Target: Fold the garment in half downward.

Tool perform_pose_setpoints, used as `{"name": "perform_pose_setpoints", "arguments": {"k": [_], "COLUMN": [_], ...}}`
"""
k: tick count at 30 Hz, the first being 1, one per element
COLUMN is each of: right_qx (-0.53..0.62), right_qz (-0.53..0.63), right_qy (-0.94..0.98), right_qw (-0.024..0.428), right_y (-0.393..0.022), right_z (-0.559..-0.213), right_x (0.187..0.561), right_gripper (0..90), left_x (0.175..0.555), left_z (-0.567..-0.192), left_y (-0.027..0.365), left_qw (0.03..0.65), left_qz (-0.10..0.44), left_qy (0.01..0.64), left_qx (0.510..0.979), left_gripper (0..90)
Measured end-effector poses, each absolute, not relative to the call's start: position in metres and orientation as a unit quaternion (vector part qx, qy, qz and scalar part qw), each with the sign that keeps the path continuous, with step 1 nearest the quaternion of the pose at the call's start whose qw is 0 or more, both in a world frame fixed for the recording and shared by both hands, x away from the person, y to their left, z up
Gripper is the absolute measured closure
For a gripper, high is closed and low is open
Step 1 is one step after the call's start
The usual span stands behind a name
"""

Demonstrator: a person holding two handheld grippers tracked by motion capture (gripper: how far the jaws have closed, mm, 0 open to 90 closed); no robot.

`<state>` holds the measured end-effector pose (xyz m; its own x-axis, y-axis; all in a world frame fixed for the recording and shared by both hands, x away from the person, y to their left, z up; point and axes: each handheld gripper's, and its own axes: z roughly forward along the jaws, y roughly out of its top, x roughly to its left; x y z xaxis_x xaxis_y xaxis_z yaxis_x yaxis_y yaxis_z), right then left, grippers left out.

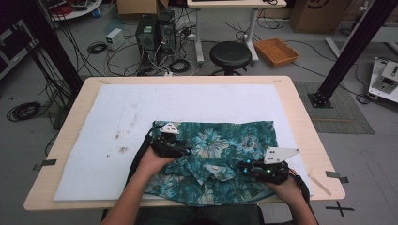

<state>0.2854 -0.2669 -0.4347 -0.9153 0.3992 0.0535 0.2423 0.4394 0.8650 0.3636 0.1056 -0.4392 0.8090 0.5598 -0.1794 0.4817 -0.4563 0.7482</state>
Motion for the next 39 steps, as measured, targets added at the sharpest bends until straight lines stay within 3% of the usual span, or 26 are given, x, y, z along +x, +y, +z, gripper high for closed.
{"name": "perform_pose_setpoints", "arguments": {"k": [8,11,17,23,39], "right_qx": [0.204,0.222,0.270,0.284,0.242], "right_qz": [0.497,0.500,0.498,0.471,0.474], "right_qy": [0.839,0.832,0.817,0.831,0.844], "right_qw": [0.084,0.093,0.107,0.082,0.069], "right_y": [-0.271,-0.275,-0.282,-0.269,-0.260], "right_z": [-0.439,-0.437,-0.432,-0.441,-0.441], "right_x": [0.285,0.288,0.301,0.314,0.265], "right_gripper": [81.7,72.6,72.5,72.5,71.5], "left_x": [0.347,0.342,0.333,0.318,0.278], "left_z": [-0.445,-0.443,-0.439,-0.436,-0.441], "left_y": [0.096,0.098,0.100,0.107,0.132], "left_qw": [0.431,0.440,0.438,0.449,0.467], "left_qz": [0.001,-0.007,-0.012,-0.016,-0.011], "left_qy": [0.264,0.256,0.239,0.231,0.234], "left_qx": [0.863,0.861,0.866,0.863,0.852], "left_gripper": [57.0,57.1,57.2,57.2,57.2]}}
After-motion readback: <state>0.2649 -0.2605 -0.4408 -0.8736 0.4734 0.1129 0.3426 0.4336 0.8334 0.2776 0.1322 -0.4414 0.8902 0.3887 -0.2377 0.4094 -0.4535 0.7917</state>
